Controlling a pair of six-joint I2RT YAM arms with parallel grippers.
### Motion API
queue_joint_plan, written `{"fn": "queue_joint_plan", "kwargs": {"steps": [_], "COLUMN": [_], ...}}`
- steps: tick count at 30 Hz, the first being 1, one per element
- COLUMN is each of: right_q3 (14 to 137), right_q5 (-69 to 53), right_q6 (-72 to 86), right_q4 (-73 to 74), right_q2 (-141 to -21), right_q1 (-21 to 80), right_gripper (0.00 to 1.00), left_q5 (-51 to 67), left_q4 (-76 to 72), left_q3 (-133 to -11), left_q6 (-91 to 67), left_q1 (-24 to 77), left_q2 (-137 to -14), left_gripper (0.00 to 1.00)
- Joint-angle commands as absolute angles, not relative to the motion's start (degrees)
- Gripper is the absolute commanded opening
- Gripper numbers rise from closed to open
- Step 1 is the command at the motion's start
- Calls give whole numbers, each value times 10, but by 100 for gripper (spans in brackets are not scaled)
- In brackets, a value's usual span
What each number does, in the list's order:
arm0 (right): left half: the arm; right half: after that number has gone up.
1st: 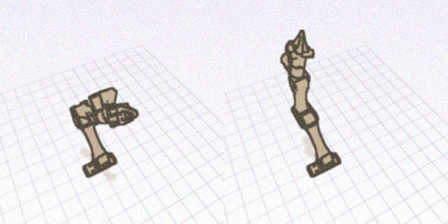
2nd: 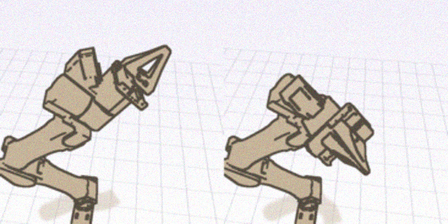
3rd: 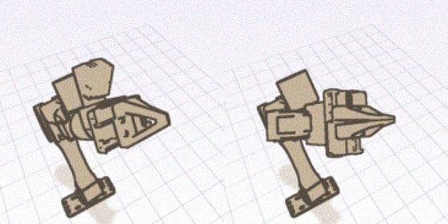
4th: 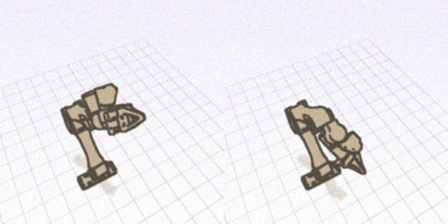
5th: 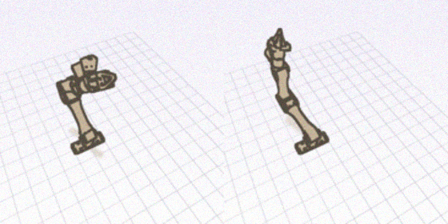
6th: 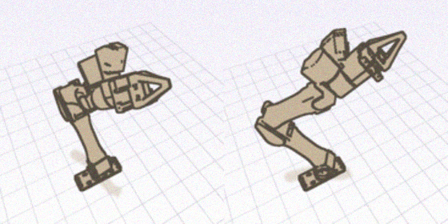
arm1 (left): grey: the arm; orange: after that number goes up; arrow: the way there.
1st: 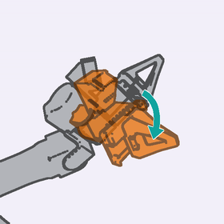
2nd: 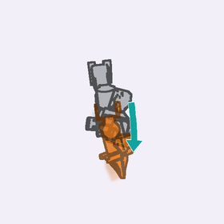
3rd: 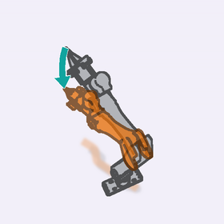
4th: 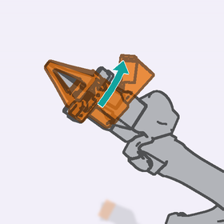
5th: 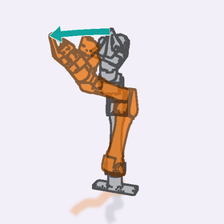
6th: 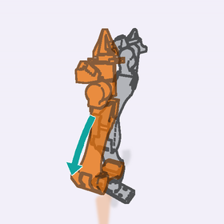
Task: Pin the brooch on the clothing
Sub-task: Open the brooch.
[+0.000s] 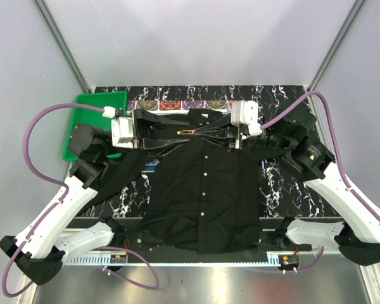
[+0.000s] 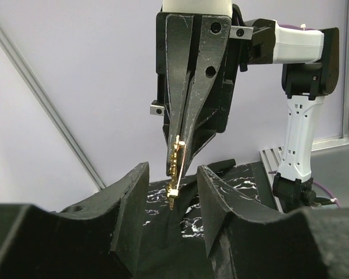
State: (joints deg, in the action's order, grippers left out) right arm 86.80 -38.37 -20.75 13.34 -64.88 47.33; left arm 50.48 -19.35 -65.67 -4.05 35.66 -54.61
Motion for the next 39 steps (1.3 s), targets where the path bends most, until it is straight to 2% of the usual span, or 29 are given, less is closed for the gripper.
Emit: {"fn": "queue_joint_plan", "kwargs": {"steps": [1, 6, 11, 16, 20, 25, 29, 31, 33, 39], "right_q3": [890, 890, 891, 893, 903, 904, 902, 903, 902, 900], "right_q5": [-349, -338, -323, -321, -317, -319, -321, -318, -318, -317], "right_q6": [-240, -250, -262, -260, -254, -249, -252, -254, -257, -254], "right_q4": [141, 148, 156, 156, 157, 158, 161, 163, 163, 165], "right_q2": [-642, -642, -643, -643, -646, -646, -644, -646, -646, -648], "right_q1": [492, 500, 511, 512, 513, 513, 513, 512, 514, 513], "right_gripper": [0, 0, 0, 0, 0, 0, 0, 0, 0, 0], "left_q5": [496, 490, 490, 492, 489, 487, 483, 490, 496, 490], "left_q4": [-220, -219, -224, -221, -204, -188, -189, -199, -206, -212], "left_q3": [-683, -684, -685, -684, -680, -682, -686, -686, -686, -689], "left_q6": [-25, -25, -33, -28, -4, 18, 16, 6, 2, -14], "left_q1": [362, 366, 366, 367, 367, 367, 367, 367, 367, 367], "left_q2": [-547, -547, -547, -548, -542, -542, -542, -543, -544, -545], "left_gripper": [43, 32, 33, 25, 31, 31, 26, 27, 34, 31]}}
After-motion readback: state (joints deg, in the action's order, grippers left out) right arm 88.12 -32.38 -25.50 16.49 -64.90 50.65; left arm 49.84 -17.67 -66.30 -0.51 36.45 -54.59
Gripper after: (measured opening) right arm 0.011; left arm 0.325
